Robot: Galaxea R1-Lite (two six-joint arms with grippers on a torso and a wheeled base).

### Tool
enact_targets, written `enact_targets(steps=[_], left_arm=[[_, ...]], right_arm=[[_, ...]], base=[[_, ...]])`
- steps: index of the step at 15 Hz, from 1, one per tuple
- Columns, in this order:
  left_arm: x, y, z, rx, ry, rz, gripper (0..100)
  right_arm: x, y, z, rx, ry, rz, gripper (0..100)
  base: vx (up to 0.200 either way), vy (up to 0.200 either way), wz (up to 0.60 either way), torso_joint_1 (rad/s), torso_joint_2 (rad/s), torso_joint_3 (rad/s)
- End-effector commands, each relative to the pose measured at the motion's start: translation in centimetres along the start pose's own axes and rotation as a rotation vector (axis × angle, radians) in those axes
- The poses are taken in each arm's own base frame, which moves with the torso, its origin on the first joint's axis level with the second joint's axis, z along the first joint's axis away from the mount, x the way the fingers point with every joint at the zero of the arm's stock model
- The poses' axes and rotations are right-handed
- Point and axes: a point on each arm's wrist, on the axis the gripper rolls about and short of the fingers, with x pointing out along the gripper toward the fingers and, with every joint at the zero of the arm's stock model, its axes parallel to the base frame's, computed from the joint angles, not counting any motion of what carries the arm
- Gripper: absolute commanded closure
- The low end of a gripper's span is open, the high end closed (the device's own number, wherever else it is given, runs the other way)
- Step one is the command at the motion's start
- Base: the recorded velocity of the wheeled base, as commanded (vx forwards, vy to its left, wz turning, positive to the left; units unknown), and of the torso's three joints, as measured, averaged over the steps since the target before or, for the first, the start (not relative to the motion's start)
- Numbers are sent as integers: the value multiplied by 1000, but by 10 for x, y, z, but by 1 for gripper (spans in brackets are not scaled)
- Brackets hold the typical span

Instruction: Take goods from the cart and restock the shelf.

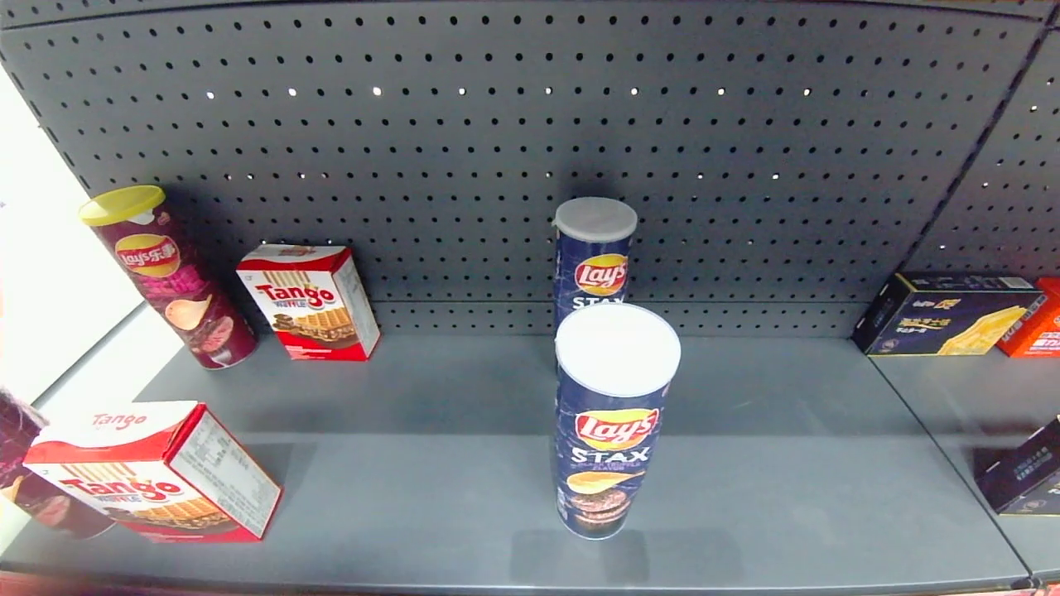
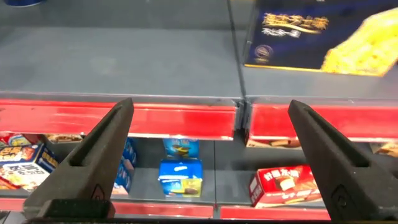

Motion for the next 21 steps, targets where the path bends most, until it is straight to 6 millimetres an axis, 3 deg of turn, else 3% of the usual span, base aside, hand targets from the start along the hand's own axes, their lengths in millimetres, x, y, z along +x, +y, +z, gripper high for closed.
enact_targets(steps=[1,21], left_arm=[[0,0,0,0,2,-1,0],[0,0,0,-3,2,9,0]], right_arm=[[0,0,0,0,0,0,0],[0,0,0,1,0,0,0]], base=[[0,0,0,0,0,0],[0,-10,0,0,0,0]])
